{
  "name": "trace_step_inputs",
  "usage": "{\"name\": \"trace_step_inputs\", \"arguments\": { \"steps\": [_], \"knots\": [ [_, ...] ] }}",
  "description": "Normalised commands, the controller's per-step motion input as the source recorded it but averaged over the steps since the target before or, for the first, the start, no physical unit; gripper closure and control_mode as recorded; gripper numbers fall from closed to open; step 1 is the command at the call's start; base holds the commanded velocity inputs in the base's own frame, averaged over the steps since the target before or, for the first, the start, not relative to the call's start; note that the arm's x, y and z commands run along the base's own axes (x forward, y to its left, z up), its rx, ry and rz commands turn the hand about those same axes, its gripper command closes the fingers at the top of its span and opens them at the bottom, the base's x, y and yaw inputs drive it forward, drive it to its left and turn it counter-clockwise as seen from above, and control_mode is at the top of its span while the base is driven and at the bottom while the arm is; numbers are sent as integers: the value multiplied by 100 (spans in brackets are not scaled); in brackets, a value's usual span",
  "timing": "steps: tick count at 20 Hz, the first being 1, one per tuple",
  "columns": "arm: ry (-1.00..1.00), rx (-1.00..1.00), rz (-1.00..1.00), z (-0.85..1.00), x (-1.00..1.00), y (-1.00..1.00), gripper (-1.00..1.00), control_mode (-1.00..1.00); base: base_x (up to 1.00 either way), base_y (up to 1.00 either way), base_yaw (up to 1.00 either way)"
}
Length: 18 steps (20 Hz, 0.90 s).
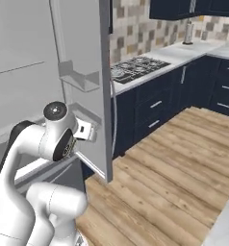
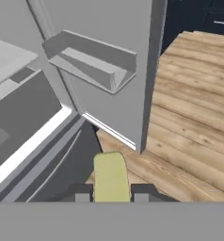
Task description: Pick the egg and butter from the fridge and place them by the bowl for mixing.
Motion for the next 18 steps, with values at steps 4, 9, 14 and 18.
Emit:
{"name": "trace_step_inputs", "arguments": {
  "steps": [4, 9, 14, 18],
  "knots": [
    [0, 0, 0, 0, 0, 0, 100, 100, -36, 0, -56],
    [0, 0, 0, 0, 0, 0, 100, 100, -39, 0, -64],
    [0, 0, 0, 0, 0, 0, 100, 100, -54, 3, -52],
    [0, 0, 0, 0, 0, 0, 100, 100, -77, 20, -20]
  ]
}}
